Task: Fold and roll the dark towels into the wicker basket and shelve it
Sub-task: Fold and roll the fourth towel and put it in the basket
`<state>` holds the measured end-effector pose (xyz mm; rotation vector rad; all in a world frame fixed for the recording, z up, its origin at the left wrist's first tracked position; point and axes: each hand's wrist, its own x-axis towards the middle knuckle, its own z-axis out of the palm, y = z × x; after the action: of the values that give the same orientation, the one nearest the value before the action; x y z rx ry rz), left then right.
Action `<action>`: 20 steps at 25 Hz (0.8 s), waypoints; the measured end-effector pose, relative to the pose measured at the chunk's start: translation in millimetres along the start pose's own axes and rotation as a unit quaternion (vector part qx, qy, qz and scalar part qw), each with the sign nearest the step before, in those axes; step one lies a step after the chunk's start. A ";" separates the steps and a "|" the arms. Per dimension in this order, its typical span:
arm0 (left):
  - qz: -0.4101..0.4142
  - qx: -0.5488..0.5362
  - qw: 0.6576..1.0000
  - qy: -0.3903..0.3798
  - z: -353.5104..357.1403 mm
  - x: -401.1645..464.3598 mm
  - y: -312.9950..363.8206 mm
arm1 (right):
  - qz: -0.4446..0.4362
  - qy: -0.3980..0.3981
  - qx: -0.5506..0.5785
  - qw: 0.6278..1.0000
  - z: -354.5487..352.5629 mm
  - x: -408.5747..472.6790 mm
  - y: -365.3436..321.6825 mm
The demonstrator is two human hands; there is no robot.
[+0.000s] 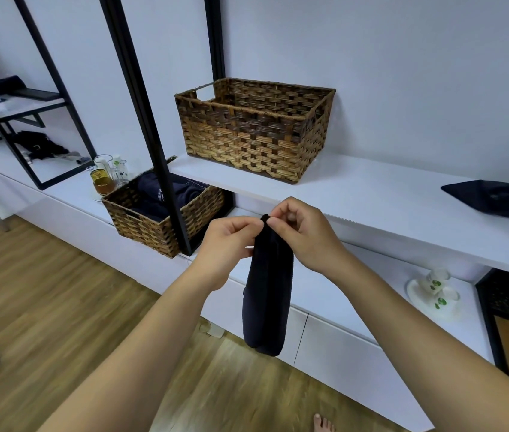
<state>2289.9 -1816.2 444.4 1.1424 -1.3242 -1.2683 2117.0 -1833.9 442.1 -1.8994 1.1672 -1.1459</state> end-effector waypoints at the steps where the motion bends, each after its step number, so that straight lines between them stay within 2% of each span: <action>1: 0.011 0.014 1.000 -0.004 0.2 -0.3 0.1 | 0.002 -0.002 -0.002 1.000 -0.1 0.4 0.3; 5: 0.033 0.046 0.997 -0.051 -5.1 -1.3 -0.5 | 0.020 -0.001 0.034 0.999 -0.7 0.7 0.8; 8: 0.052 0.072 0.993 -0.078 -12.7 2.6 -2.4 | 0.071 -0.022 0.087 0.993 -2.0 2.4 1.6; 11: 0.084 0.072 0.992 -0.055 -18.8 9.0 8.9 | 0.106 -0.098 0.059 0.988 -6.5 -0.8 8.9; 14: 0.093 0.023 0.995 0.016 -31.7 17.0 30.0 | 0.145 -0.220 0.039 0.964 -7.6 -15.0 23.6; 17: 0.100 0.032 0.990 0.098 -54.8 27.3 48.0 | 0.178 -0.314 -0.075 0.930 -4.2 -29.7 41.0; 20: 0.110 0.066 0.975 0.183 -89.9 36.9 61.0 | 0.144 -0.305 -0.322 0.884 -11.1 -37.3 66.8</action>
<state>2373.6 -1861.9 508.1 1.2156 -1.2282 -0.7731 2073.9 -1828.4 378.2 -2.2039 1.4756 0.0640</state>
